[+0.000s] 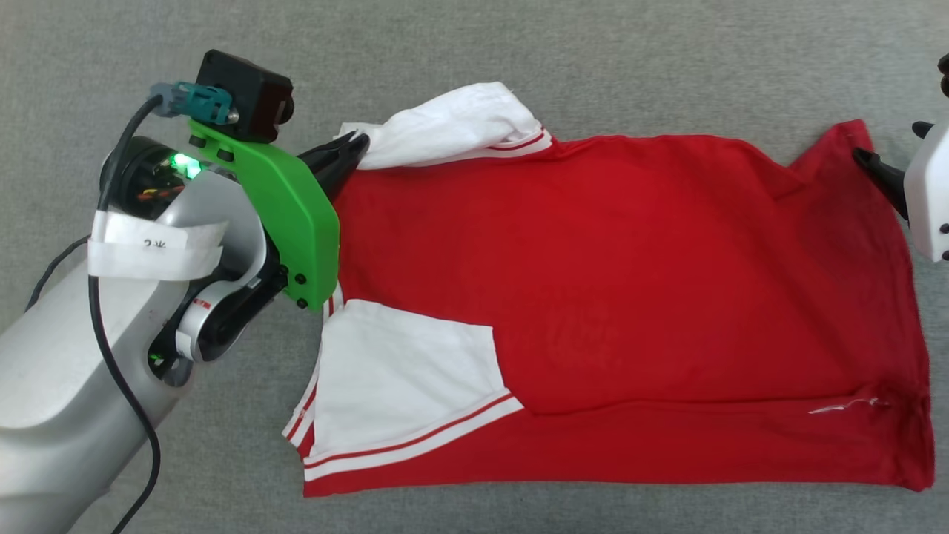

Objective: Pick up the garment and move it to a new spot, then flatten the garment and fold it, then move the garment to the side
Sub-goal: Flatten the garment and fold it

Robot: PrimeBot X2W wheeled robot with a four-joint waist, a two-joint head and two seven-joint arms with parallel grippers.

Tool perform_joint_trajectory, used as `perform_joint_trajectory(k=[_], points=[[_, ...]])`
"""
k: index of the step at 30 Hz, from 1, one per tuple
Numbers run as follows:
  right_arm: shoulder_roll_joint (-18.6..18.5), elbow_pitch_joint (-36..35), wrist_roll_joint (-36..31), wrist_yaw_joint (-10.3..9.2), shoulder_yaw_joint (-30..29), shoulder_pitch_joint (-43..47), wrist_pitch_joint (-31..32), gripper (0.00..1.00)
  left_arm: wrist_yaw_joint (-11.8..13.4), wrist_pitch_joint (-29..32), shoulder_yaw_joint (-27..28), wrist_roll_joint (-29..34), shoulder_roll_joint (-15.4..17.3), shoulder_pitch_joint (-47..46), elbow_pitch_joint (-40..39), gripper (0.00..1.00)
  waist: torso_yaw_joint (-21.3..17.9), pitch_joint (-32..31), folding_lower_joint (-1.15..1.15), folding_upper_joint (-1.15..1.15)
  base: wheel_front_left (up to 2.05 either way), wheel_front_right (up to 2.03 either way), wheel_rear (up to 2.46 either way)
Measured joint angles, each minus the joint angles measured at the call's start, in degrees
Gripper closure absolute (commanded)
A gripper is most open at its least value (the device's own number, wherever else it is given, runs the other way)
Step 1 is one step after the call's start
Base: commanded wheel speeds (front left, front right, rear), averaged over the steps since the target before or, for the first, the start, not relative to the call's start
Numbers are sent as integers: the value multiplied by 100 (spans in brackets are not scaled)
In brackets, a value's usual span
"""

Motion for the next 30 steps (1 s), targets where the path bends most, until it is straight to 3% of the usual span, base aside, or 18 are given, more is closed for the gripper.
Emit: perform_joint_trajectory(k=[12,14,15,22,30], points=[[-208,516,252,-10,903,-499,-220,0,-65,-168,-53,54,-163,-26,151,100,284,325,0,0,0,0,0],[-237,584,322,-10,1003,-558,-285,81,-68,-196,-55,54,-172,-27,214,100,300,326,0,0,0,0,0],[-240,616,368,-11,1057,-563,-322,100,-74,-225,-51,54,-176,-27,267,100,302,318,0,0,0,0,0],[-121,921,603,-1,1170,-550,-815,100,-119,-510,59,-47,-252,-14,603,100,275,164,0,0,0,0,0],[19,1340,751,-1,822,-233,-1519,100,-121,-703,109,-64,-242,171,924,100,178,-154,0,0,0,0,0]])
